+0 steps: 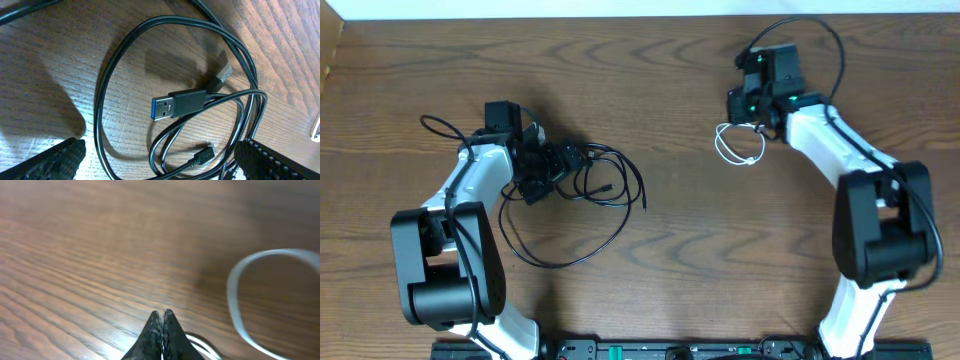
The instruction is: Untangle cables
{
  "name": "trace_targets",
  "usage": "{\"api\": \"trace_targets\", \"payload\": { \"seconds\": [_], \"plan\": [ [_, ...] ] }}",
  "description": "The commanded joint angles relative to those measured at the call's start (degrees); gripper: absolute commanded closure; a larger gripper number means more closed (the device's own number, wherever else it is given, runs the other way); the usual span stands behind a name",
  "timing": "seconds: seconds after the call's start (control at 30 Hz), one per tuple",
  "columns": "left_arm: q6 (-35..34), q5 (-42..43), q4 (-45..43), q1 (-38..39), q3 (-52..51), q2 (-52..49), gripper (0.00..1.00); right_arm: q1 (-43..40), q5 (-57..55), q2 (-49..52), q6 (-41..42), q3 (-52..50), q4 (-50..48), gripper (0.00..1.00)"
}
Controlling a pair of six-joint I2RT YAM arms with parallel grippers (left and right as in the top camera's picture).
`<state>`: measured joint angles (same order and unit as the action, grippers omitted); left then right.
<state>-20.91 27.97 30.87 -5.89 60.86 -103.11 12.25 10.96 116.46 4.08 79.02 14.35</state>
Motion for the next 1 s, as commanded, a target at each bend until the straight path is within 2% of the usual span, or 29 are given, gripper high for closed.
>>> {"api": "trace_targets", "payload": {
  "seconds": [0.0, 0.2, 0.37, 0.47, 0.67, 0.97],
  "plan": [
    [0.52, -0.35, 0.11, -0.15, -0.74, -0.61, 0.00, 0.83, -0.28, 5.22, -0.09, -0.13, -0.92, 0.99],
    [0.52, -0.35, 0.11, -0.15, -0.74, -0.61, 0.00, -0.15, -5.99, 8.37, -0.13, -0.13, 2.16, 0.99],
    [0.52, -0.35, 0.11, -0.15, -0.74, -0.61, 0.00, -1.60, -17.44, 8.26, -0.17, -0.13, 11.52, 0.99],
    [0.50, -0.35, 0.11, -0.15, -0.74, -0.61, 0.00, -2.99, -25.94, 8.26, -2.86, -0.13, 17.35, 0.99],
    [0.52, -0.35, 0.11, -0.15, -0.74, -0.61, 0.00, -6.69, -38.93, 8.26, -5.05, -0.13, 24.70, 0.99],
    [0.52, -0.35, 0.11, -0.15, -0.74, -0.61, 0.00, -13.11, -39.58, 8.22, -4.02, -0.09, 29.68, 0.99]
  ]
}}
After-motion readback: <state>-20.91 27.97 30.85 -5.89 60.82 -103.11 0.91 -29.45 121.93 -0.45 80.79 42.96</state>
